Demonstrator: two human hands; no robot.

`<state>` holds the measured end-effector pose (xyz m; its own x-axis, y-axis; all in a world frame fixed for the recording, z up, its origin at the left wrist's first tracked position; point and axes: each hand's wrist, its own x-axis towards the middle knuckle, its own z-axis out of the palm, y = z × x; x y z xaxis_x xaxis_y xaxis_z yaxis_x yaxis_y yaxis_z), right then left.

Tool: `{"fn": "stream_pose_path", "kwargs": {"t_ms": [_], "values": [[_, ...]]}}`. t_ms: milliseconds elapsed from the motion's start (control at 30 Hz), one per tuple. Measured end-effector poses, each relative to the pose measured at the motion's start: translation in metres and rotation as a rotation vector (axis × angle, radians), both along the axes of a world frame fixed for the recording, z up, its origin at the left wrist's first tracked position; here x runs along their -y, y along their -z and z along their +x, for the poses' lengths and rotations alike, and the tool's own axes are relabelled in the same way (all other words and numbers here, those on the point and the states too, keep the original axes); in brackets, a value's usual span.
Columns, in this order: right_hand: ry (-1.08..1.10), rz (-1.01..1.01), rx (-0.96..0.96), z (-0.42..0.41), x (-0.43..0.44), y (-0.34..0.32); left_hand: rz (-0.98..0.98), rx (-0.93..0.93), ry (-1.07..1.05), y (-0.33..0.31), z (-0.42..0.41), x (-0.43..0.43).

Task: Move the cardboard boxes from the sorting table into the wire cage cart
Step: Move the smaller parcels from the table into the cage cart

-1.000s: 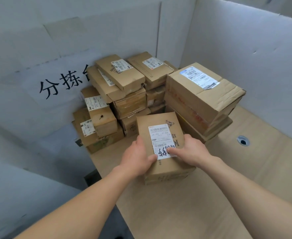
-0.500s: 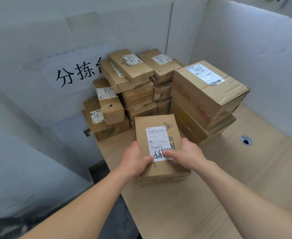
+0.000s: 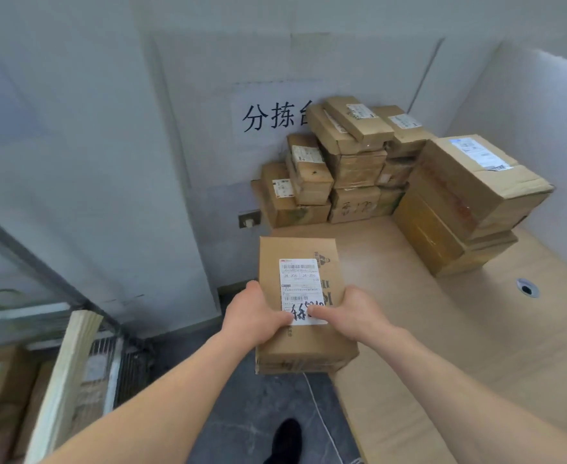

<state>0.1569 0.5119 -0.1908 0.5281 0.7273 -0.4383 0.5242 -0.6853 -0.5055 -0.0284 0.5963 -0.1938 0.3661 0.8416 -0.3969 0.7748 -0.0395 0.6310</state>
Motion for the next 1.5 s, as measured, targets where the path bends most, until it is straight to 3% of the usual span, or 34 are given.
{"fn": "stream_pose_path", "kwargs": {"t_ms": [367, 700, 1000, 1500], "values": [[-0.389, 0.044, -0.052, -0.209, -0.04, -0.018, 0.088, -0.036, -0.396, -0.019, -0.23, 0.027], [-0.714, 0.026, -0.052, -0.356, -0.091, -0.027, 0.083, -0.006, -0.749, -0.016, -0.371, 0.044], [-1.07, 0.044, -0.049, -0.452, -0.127, -0.025, 0.07, 0.0, -1.065, -0.012, -0.441, 0.066], [-1.492, 0.032, -0.017, -0.548, -0.126, 0.001, 0.017, -0.015, -1.545, 0.003, -0.466, 0.131]]}}
